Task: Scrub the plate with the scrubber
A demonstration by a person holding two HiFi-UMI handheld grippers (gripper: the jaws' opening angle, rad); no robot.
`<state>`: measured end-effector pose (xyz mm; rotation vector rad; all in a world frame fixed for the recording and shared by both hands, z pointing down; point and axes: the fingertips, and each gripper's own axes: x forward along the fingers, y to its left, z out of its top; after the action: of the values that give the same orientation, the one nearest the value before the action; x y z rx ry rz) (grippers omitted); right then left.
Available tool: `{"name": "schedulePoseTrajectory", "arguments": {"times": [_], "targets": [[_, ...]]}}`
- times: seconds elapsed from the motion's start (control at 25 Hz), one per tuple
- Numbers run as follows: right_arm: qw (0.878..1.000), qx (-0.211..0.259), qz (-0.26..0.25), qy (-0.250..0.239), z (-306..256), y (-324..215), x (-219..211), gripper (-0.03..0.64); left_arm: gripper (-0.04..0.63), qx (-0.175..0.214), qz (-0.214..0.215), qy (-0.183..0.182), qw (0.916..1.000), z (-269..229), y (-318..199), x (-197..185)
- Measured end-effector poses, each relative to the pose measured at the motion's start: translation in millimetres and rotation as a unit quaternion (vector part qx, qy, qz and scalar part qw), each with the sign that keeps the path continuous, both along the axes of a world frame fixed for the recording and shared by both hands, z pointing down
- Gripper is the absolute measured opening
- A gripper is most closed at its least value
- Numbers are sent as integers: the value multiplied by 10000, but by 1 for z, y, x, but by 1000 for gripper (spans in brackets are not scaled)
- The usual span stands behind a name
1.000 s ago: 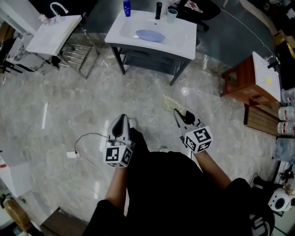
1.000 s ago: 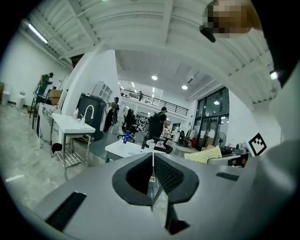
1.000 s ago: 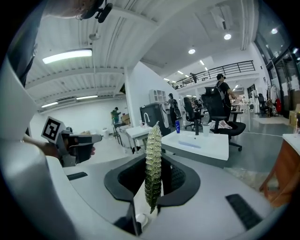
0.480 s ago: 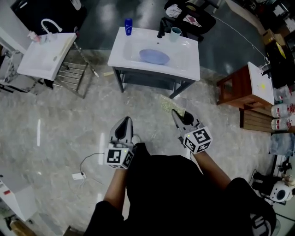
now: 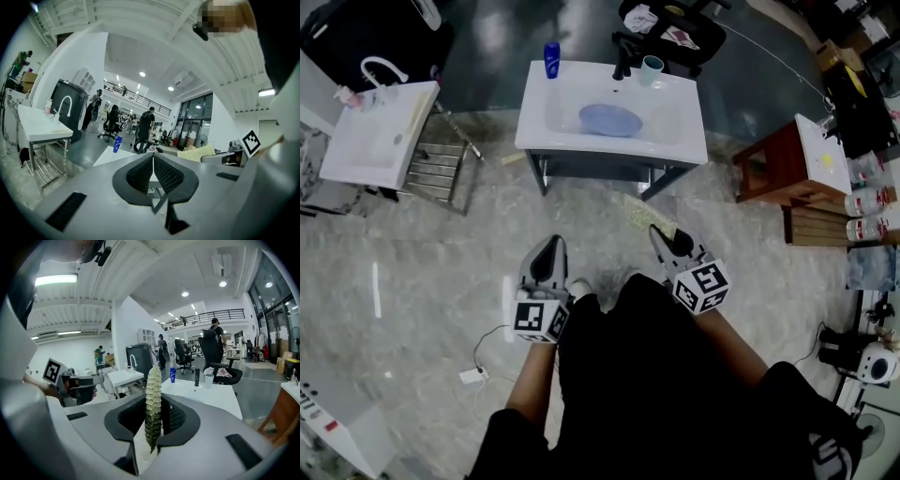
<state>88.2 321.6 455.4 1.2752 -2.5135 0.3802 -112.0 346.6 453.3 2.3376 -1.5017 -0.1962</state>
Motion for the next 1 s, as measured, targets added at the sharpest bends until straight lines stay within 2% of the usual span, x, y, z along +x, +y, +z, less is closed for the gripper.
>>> {"name": "schedulePoseTrajectory", "arguments": {"times": [0.08, 0.24, 0.4, 0.52, 0.64, 0.76, 0.84, 1.0], "targets": [[9999, -18, 113, 35, 2, -7, 10, 63, 8, -40, -54, 22, 10000, 1, -7, 2], [9996, -33, 292, -58, 8, -23, 27, 63, 6, -206, -299, -239, 9991, 9, -23, 4], [9992, -22, 351, -200, 15, -54, 41, 63, 6, -173, -107, -250, 9995, 11, -56, 25], [9987, -16, 388, -318, 19, -89, 53, 63, 6, -279, -18, -458, 9986, 11, -95, 42], [9985, -10, 395, -373, 22, -133, 67, 63, 6, -227, 2, -372, 9991, 9, -144, 63], [9983, -13, 387, -443, 26, -171, 83, 63, 6, -291, -70, -611, 9977, 12, -188, 80], [9974, -131, 458, -542, 32, -195, 92, 63, 6, -240, -38, -653, 9976, 16, -216, 89], [9947, -282, 591, -792, 35, -242, 102, 63, 6, -419, -8, -826, 9957, 27, -264, 95]]}}
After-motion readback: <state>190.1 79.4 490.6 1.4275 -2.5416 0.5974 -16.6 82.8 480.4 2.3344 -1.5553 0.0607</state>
